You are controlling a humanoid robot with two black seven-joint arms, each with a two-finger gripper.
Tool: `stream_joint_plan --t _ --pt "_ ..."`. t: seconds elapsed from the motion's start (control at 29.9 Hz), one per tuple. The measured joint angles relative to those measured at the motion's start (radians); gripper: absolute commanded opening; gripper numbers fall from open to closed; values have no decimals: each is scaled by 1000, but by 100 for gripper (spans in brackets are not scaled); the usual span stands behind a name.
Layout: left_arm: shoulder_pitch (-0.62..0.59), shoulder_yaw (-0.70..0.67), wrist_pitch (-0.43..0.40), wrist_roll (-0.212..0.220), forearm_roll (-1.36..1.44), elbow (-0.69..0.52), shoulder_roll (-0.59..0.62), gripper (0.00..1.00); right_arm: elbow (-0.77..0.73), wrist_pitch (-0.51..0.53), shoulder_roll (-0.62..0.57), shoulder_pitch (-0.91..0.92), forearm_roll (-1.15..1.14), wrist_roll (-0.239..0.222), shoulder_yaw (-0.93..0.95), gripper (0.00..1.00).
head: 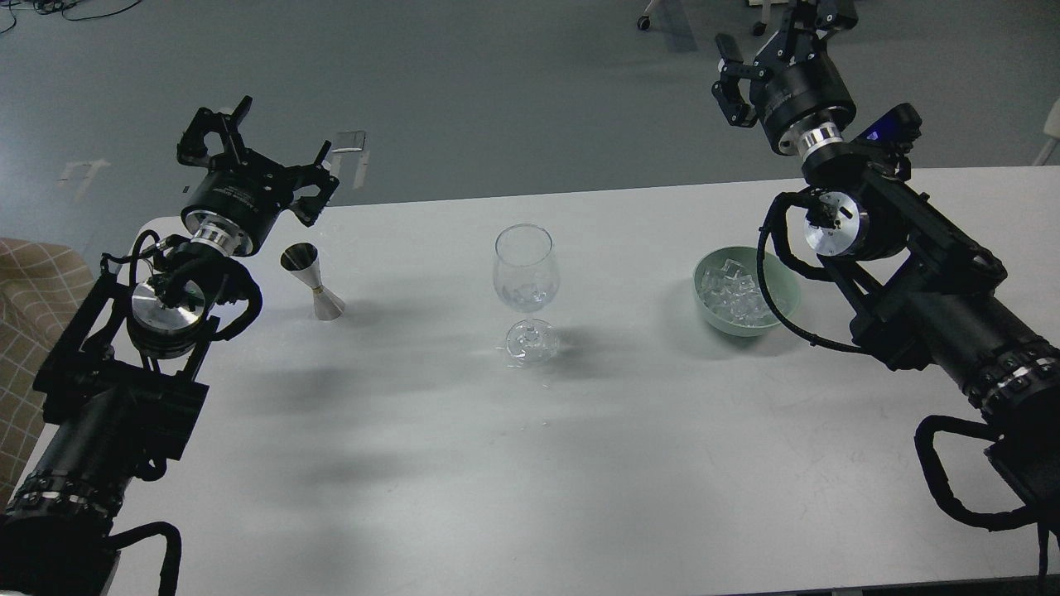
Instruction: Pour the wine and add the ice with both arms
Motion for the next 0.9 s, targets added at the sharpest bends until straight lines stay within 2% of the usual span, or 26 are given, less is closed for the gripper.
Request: stream_joint_plan --t 0.2,0.43,0.9 --pt "-22 16 -1 -17 67 7 -6 97 -44 0 2 16 2 -1 37 98" --pt "-23 24 -3 -40 115 9 -14 97 -195 13 62 108 0 -22 32 99" --pt "-43 41 12 -42 189 9 -14 97 -191 -21 69 133 -2 -25 -6 99"
